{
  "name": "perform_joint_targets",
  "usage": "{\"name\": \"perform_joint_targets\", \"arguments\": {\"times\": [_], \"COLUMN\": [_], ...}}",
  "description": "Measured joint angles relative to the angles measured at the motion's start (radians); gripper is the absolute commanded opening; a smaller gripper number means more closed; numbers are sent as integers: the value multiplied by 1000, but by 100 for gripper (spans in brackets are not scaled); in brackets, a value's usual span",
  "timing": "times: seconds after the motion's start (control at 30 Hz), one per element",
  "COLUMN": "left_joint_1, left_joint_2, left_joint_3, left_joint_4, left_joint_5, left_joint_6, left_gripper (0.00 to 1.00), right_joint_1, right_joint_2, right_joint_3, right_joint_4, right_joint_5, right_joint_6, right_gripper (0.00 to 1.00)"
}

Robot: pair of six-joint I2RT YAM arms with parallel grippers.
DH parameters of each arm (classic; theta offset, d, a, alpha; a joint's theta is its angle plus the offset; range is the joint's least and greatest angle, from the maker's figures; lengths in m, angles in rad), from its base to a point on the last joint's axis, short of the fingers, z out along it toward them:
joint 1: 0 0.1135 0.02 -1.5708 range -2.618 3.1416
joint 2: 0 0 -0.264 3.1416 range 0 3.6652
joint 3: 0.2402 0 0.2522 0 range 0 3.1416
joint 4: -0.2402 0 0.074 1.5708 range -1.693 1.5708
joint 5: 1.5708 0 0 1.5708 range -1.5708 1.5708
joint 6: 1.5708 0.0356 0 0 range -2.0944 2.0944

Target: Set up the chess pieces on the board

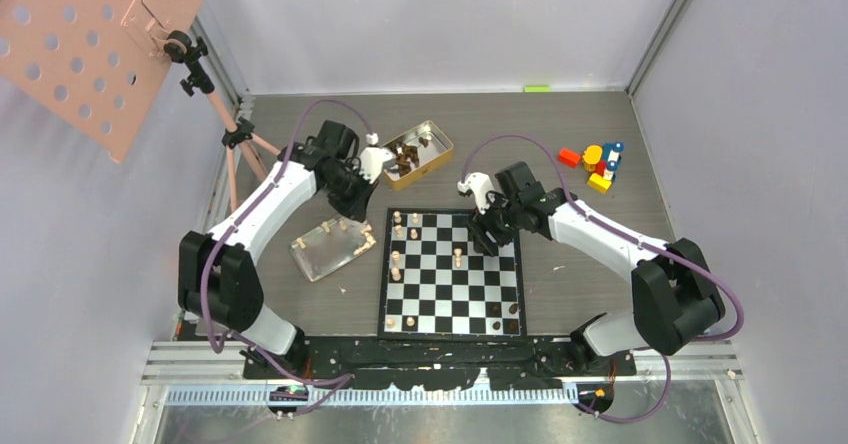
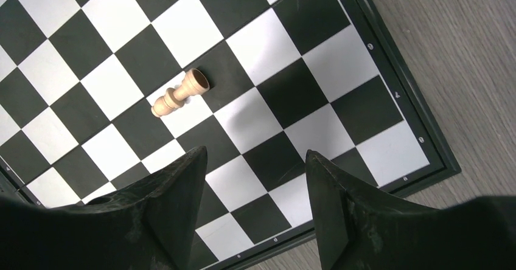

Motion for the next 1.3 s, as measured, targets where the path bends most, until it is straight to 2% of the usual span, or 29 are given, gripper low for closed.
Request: {"name": "perform_joint_targets", "arguments": {"times": [0.2, 0.4, 0.57, 0.77, 1.3], "left_joint_1": [-157, -299, -369, -405, -440], "left_joint_2": [36, 170, 270, 358, 444], "left_joint_3": [138, 231, 280, 304, 340], "left_joint_4": [-29, -56, -89, -107, -122], "left_joint_5": [-17, -47, -78, -103, -146], "left_joint_6": [0, -1, -1, -6, -17], "left_gripper": [0, 0, 0, 0, 3], "right_joint_1": [-74, -176, -221, -245, -249], "right_joint_2": [-45, -163, -234, -263, -269], "right_joint_3": [3, 3, 3, 3, 3], "right_joint_4": [-5, -2, 2, 6, 6], "right_joint_5": [0, 0, 3, 3, -2], "right_joint_6": [3, 14, 16, 16, 16], "right_gripper": [66, 66, 66, 66, 66]}}
